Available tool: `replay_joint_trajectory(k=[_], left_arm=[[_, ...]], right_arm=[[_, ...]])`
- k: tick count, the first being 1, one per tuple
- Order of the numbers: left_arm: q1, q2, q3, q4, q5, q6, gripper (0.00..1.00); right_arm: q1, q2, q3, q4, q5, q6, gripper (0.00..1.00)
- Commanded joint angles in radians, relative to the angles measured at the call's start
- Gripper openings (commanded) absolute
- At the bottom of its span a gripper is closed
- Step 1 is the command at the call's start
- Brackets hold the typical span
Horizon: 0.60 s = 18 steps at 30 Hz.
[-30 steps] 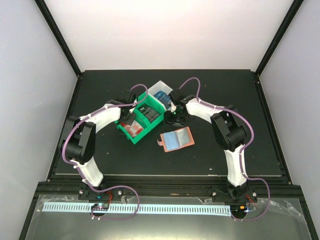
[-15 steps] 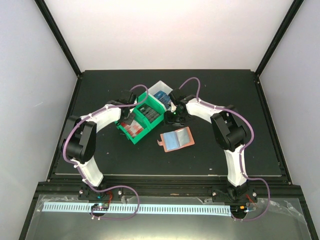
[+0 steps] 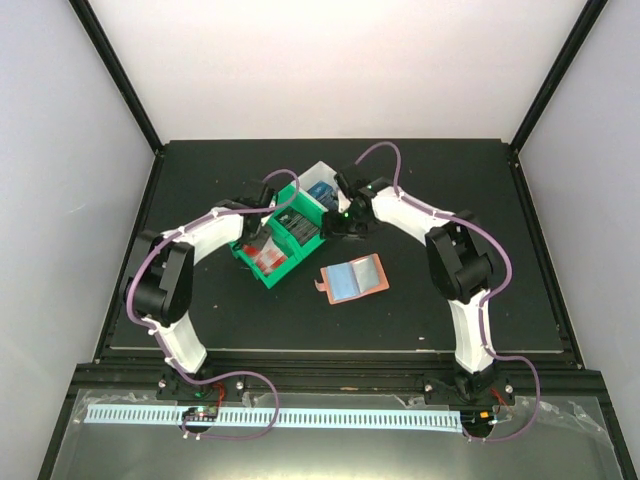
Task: Put the credit cards into the card holder
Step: Pick up the credit card from the storage box.
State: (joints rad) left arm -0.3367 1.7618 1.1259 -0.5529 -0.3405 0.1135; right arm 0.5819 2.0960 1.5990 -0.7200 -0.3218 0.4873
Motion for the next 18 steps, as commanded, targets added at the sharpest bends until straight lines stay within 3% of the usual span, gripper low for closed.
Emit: replay_joint_trajectory(k=[1,8,12,15,18], left_arm=[[-0.002,-0.087,0.078,-0.061,-0.005,-0.007,0.02],[-0.015,-0.259,0.082,-0.159,0.101,-0.031,0.02],[-0.029,-0.41,0.079,-0.157,0.281,-0.022,0.01],[-0.046,-0.541,0.04,-0.057,0.509,0.002,0.02],[-0.122,-0.686,-0.082,0.19,0.617,0.077,0.02]], right_arm=[[-0.005,-0.089,0.168,-0.141,0.043,-0.039,0.7],[-0.07,-0.289,0.133,-0.174,-0.04,-0.049,0.74],[-0.121,-0.408,0.08,-0.166,-0.179,-0.049,0.76],[-0.144,-0.472,0.053,-0.14,-0.331,-0.021,0.77],[-0.145,-0.516,0.017,-0.097,-0.49,0.056,0.78]])
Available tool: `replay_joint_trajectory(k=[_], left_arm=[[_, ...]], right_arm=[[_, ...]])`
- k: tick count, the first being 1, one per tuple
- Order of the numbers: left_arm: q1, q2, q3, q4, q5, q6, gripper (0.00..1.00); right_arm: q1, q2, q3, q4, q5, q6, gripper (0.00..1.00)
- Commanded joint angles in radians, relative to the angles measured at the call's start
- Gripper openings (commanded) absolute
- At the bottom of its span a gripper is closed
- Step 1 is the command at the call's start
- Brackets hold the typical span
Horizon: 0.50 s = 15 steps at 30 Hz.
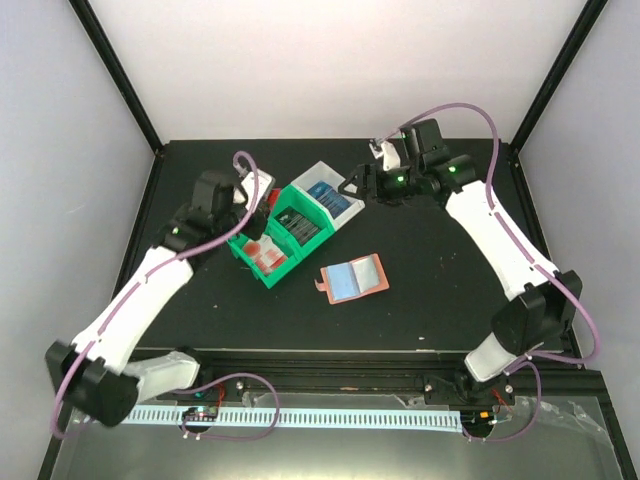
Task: Put the credit cards into the card holder
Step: Pick up the credit card from the storage box.
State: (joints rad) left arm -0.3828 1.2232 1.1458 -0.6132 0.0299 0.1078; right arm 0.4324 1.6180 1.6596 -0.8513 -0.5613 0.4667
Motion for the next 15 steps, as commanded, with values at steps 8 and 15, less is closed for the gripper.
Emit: replay_joint_trajectory(k=[8,15], left_arm=[[-0.289,-0.376,-0.428,0.772,0.282,0.674,0.02],[-0.32,-0.31,-0.358,0.797,0.308,0.922,0.02]], right_arm=[[0.013,-0.119,-0.167,0.272,-0.502,0.405,0.77],[0.07,-0.094,-0.182,0.224,-0.49,0.425,0.67]])
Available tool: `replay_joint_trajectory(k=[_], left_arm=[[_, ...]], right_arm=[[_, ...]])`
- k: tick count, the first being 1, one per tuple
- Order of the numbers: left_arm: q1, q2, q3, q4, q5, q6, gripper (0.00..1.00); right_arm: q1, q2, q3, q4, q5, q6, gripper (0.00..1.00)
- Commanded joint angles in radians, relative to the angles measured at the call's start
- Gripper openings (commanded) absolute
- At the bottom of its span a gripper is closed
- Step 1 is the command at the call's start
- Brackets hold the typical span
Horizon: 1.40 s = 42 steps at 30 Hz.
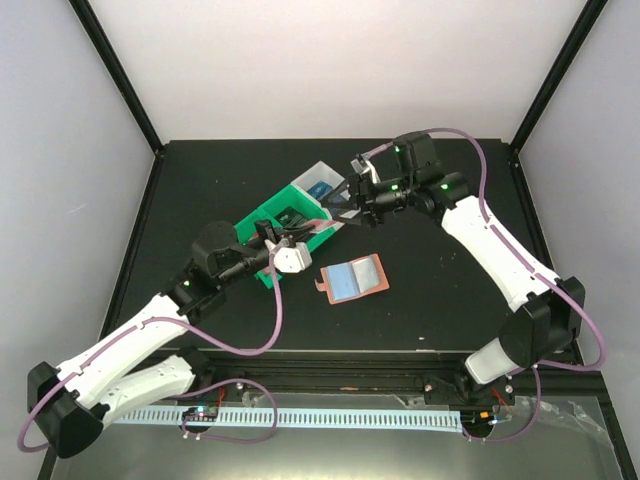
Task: Put the credit cards into the card holder
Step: Pick up the credit card from the storage box.
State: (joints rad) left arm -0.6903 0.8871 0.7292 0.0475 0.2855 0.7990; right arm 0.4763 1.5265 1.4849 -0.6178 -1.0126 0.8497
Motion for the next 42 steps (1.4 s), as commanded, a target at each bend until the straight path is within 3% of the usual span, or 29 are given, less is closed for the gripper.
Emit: replay_joint_trajectory(k=[1,5,8,13,16,21,26,29,30,34,37,39,42], left_arm=[[-0.014,0.032,0.061,0.159,0.05,0.242,0.01],[-0.016,0.051,0.051,0.218,0.036,0.286,0.02],[-0.017,0.059,0.046,0.234,0.034,0.293,0.02],[-0.023,0.068,0.027,0.241,0.022,0.304,0.06],[-0.024,0.073,0.021,0.246,0.008,0.293,0.25],[-0.025,0.068,0.018,0.195,-0.055,0.169,0.64],[-0.025,0.031,0.019,0.113,-0.145,-0.226,0.79],[-0.025,0.042,0.082,-0.004,-0.198,-0.594,0.82],[-0.025,0.057,0.122,-0.074,-0.237,-0.765,0.83],[-0.02,0.116,0.291,-0.339,-0.276,-1.211,0.87],[-0.015,0.09,0.234,-0.2,-0.129,-1.466,0.93],[-0.013,0.064,0.186,-0.052,-0.115,-1.631,0.99],[0.014,0.11,0.153,0.125,-0.02,-1.824,0.99]], right_arm=[[0.027,0.003,-0.003,-0.037,-0.024,0.028,0.65],[0.028,0.003,-0.011,-0.05,0.003,0.039,0.52],[0.028,-0.012,-0.056,0.061,-0.013,0.136,0.34],[0.029,-0.044,-0.117,0.284,-0.045,0.318,0.14],[0.027,-0.054,-0.126,0.337,-0.052,0.369,0.01],[0.002,-0.079,-0.124,0.316,0.04,0.291,0.01],[-0.05,-0.136,-0.152,0.296,0.214,0.095,0.01],[-0.051,-0.178,-0.175,0.33,0.29,-0.015,0.01],[-0.051,-0.192,-0.184,0.343,0.308,-0.043,0.01],[-0.053,-0.23,-0.223,0.405,0.342,-0.095,0.01],[-0.053,-0.247,-0.26,0.511,0.296,-0.042,0.01],[-0.051,-0.254,-0.275,0.585,0.251,0.003,0.01],[-0.051,-0.257,-0.285,0.676,0.188,0.074,0.01]])
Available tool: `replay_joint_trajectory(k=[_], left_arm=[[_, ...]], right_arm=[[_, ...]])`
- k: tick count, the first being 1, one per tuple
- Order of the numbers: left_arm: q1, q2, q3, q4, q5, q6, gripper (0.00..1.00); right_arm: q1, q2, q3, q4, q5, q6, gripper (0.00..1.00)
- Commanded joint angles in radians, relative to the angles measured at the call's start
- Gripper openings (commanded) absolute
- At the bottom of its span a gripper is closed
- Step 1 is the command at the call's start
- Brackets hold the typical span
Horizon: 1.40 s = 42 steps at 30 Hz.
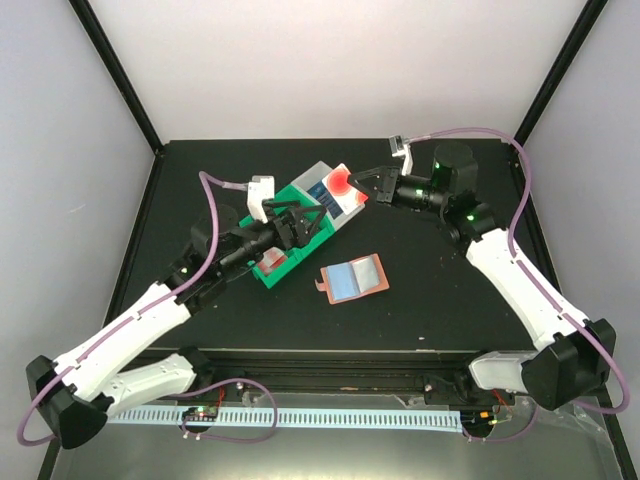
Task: Put the credit cards into the card holder
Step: Pick up the credit card from the storage box.
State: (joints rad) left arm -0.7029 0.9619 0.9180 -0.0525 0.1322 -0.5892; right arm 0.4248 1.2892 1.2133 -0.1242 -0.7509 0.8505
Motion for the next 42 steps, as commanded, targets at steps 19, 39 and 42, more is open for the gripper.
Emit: replay_joint_trajectory(k=[19,39,42], left_arm=[[0.072,0.243,0.051,0.545,0.465,-0.508,0.02],[0.134,0.248,0.191,0.322,0.825,-0.309,0.02],[0.133,0.255,0.191,0.32,0.827,-0.314,0.02]], right_arm=[[0.0,-0.044,-0.009,0.133,-0.211,0.035,0.15],[0.006,-0.025,0.072,-0.04,-0.411,-0.16,0.09],[0.009,-0.035,0.055,0.004,-0.442,-0.134,0.1]])
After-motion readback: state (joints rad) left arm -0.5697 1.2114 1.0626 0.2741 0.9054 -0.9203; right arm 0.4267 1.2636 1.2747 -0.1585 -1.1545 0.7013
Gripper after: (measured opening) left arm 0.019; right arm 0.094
